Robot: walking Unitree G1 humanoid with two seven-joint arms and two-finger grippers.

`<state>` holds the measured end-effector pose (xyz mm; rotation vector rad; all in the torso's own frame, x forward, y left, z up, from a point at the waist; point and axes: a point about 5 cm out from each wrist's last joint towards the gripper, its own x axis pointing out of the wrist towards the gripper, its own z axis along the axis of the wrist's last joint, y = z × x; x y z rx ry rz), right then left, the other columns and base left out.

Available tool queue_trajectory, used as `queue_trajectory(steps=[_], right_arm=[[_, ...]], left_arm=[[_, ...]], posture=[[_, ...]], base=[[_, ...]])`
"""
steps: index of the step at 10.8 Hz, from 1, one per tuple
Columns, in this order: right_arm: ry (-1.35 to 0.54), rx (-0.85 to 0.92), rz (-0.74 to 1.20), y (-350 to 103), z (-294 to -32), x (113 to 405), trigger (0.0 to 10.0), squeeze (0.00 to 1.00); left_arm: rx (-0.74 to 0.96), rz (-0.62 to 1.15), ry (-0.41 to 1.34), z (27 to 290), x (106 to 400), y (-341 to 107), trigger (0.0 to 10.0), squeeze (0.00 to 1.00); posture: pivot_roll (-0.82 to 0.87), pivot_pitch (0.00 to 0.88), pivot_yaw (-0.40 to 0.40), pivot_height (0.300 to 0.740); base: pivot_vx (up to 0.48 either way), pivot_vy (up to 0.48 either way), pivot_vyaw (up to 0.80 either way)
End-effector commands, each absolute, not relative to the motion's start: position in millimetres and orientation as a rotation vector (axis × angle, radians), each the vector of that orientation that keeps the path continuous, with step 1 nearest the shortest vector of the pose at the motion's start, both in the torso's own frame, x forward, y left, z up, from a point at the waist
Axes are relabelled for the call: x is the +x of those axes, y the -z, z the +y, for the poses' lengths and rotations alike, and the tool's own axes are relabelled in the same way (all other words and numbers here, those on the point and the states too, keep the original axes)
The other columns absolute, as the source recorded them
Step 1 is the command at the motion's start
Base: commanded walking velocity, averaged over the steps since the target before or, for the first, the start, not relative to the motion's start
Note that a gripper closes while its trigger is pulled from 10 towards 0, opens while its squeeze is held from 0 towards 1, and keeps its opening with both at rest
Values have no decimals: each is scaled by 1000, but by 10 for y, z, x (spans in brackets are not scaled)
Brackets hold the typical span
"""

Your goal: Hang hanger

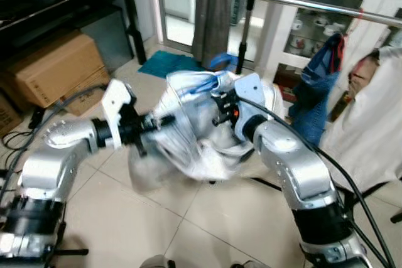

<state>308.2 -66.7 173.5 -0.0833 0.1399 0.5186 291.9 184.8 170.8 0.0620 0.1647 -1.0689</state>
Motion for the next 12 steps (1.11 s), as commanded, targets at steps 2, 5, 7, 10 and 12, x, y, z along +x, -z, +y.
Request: queue_trajectory(steps=[2, 5, 7, 10, 12], right_arm=[[-542, -33, 130, -1739, -601, 3103, 0, 0], [-503, 37, 73, -1806, -632, 3143, 0, 0], [-534, 29, 76, -1786, -616, 3133, 10000, 0], [-613, 94, 54, -1833, -588, 3099, 10000, 835], [-646, 116, 33, -1860, -626, 3082, 10000, 1000]], left_arm=[[46, 13, 1202, 1707, 2848, -2051, 0, 0], [35, 46, 1166, 1741, 2805, -2033, 0, 0], [11, 32, 1172, 1724, 2805, -2082, 0, 0], [28, 27, 1141, 1742, 2843, -2086, 0, 0], [87, 39, 1095, 1835, 2881, -2068, 0, 0]], posture=[[7, 19, 15, 740], [8, 24, 12, 740], [6, 22, 12, 740], [5, 20, 13, 740], [3, 16, 10, 740]], base=[[0, 0, 0], [0, 0, 0], [0, 0, 0], [0, 0, 0], [0, 0, 0]])
